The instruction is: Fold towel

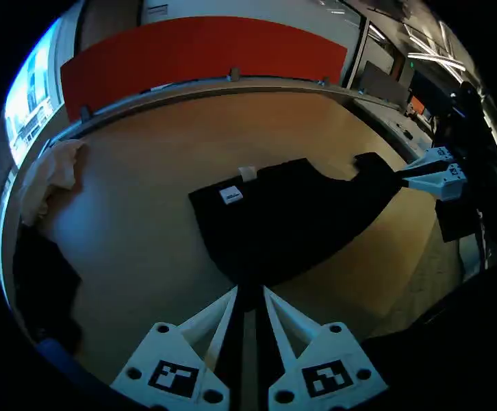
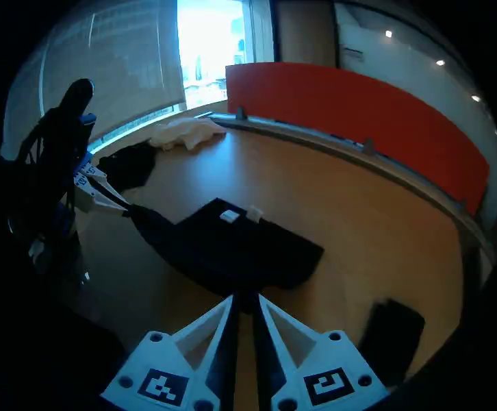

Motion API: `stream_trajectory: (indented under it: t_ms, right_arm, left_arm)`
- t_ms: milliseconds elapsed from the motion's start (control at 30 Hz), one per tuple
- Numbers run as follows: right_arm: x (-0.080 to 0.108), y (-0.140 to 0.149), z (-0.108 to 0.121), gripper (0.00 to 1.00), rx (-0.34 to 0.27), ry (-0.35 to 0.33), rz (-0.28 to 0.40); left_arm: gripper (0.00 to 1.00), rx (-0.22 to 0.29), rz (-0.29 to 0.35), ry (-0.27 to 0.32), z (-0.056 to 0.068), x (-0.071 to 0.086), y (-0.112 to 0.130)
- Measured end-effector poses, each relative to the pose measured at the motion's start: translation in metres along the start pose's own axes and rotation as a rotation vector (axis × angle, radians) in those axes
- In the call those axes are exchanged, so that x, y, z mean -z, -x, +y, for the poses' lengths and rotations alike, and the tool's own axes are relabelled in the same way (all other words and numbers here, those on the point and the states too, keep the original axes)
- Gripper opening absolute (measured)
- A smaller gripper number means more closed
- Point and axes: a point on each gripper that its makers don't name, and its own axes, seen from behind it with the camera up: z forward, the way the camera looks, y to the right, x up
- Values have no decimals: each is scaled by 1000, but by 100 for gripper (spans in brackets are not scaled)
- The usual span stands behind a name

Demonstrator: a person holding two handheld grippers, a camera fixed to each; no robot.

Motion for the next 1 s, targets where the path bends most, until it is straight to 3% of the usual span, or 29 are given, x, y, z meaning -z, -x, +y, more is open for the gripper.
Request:
stream_trajectory:
  t_ms: [467, 700, 1000]
  right_arm:
    - [-8, -2, 7, 12, 3, 15, -3]
    - [-25, -9, 25, 12, -3, 44, -14]
    - [-53, -13, 47, 12, -17, 68, -29]
  left_arm:
    - [10, 2, 14, -9, -5, -8, -13]
    - [10, -5, 42, -24, -18, -25, -34]
    - [10, -9, 33, -31, -33, -54, -48]
